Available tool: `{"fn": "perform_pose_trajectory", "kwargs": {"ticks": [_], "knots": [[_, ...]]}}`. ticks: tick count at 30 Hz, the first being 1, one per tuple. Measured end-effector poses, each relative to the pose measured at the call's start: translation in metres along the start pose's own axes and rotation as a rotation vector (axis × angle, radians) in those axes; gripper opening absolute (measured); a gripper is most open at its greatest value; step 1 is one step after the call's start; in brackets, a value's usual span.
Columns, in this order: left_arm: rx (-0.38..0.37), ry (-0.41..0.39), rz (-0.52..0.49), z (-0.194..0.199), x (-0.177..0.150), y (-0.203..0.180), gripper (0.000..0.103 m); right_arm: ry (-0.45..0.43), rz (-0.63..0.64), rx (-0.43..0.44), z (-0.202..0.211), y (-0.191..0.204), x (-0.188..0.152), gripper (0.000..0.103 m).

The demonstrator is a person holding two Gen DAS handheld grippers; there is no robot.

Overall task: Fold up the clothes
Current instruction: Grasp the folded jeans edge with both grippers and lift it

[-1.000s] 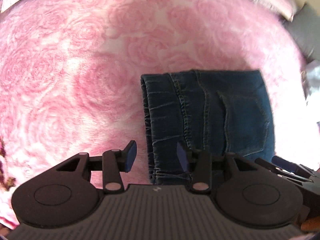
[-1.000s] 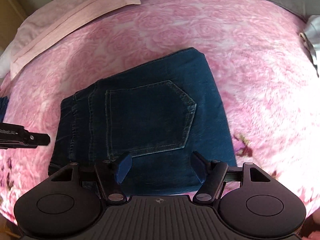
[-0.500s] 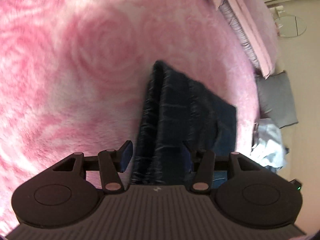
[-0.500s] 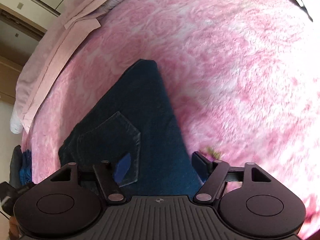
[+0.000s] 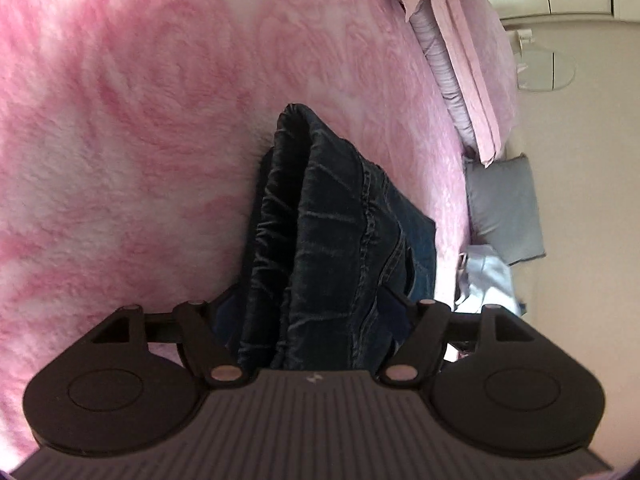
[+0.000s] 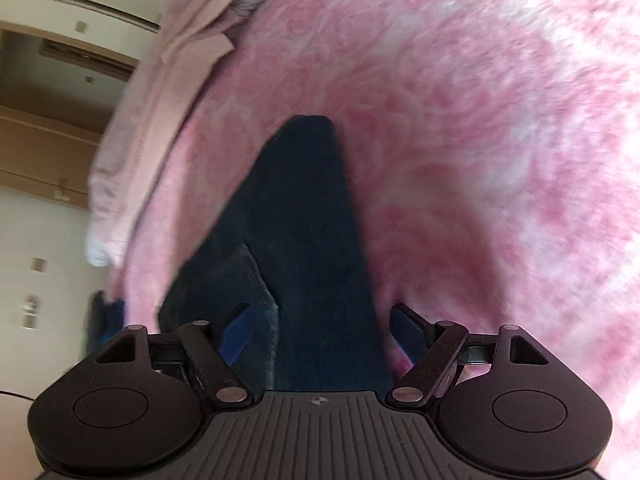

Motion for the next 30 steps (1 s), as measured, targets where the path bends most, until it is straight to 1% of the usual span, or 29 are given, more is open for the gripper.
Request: {"fn": "perform_pose_trajectory", "kwargs": {"ticks": [2, 3, 6, 8, 9, 10, 11, 12, 13, 14, 16, 19, 22, 25, 28, 30], "knots": [[-0.002, 0.006, -0.01, -0.004, 0.002, -0.002, 0.06, 0.02, -0.005, 0.044, -0.005, -0.002, 0.007, 0.078], [0.001, 0.011, -0.02, -0.006, 0.003, -0.003, 0.059, 0.033, -0.001, 0.071, -0.009, -0.002, 0.01, 0.078], [0.008, 0.022, -0.042, -0.011, 0.005, -0.004, 0.054, 0.06, 0.019, 0.103, -0.024, 0.0, 0.018, 0.078], [0.005, 0.022, -0.045, -0.014, 0.006, -0.002, 0.052, 0.068, 0.05, 0.084, -0.029, 0.005, 0.019, 0.078], [0.002, 0.021, -0.045, -0.015, 0.007, 0.0, 0.05, 0.072, 0.066, 0.074, -0.032, 0.007, 0.019, 0.074], [-0.001, 0.02, -0.044, -0.015, 0.007, 0.001, 0.047, 0.076, 0.081, 0.064, -0.035, 0.009, 0.02, 0.054], [-0.002, 0.02, -0.041, -0.015, 0.008, 0.0, 0.041, 0.07, 0.082, 0.037, -0.033, 0.006, 0.019, 0.047], [-0.004, 0.016, -0.04, -0.015, 0.007, -0.002, 0.037, 0.064, 0.066, 0.041, -0.031, 0.005, 0.017, 0.041], [-0.009, 0.012, -0.035, -0.014, 0.007, -0.004, 0.031, 0.058, 0.05, 0.046, -0.029, 0.004, 0.016, 0.037], [-0.016, 0.006, -0.027, -0.012, 0.007, -0.006, 0.027, 0.052, 0.053, 0.031, -0.027, 0.007, 0.014, 0.036], [-0.016, 0.0, -0.025, -0.007, 0.007, -0.012, 0.025, 0.038, 0.055, 0.01, -0.024, 0.015, 0.012, 0.029], [-0.008, -0.008, -0.041, 0.002, 0.007, -0.023, 0.024, 0.031, 0.067, 0.001, -0.016, 0.029, 0.01, 0.024], [-0.001, -0.025, -0.059, 0.02, 0.007, -0.033, 0.023, 0.028, 0.069, 0.001, -0.006, 0.043, 0.005, 0.023], [-0.001, -0.054, -0.059, 0.047, 0.005, -0.042, 0.023, 0.022, 0.066, 0.021, 0.005, 0.069, -0.004, 0.022], [0.013, -0.102, -0.049, 0.089, -0.001, -0.052, 0.023, 0.021, 0.078, 0.05, 0.016, 0.103, -0.014, 0.021], [0.03, -0.141, -0.036, 0.122, -0.005, -0.059, 0.023, 0.043, 0.103, 0.077, 0.016, 0.131, -0.021, 0.021]]}}
Point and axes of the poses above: each gripper's, at about its wrist camera, not at the fingertips, and z roughly against the way its jaws point, y to its left, x to its top, the point moved 3 cm from there along -z, roughly the way its jaws point, and after that the axes turned 4 degrees about -z, right-handed, at the moved point
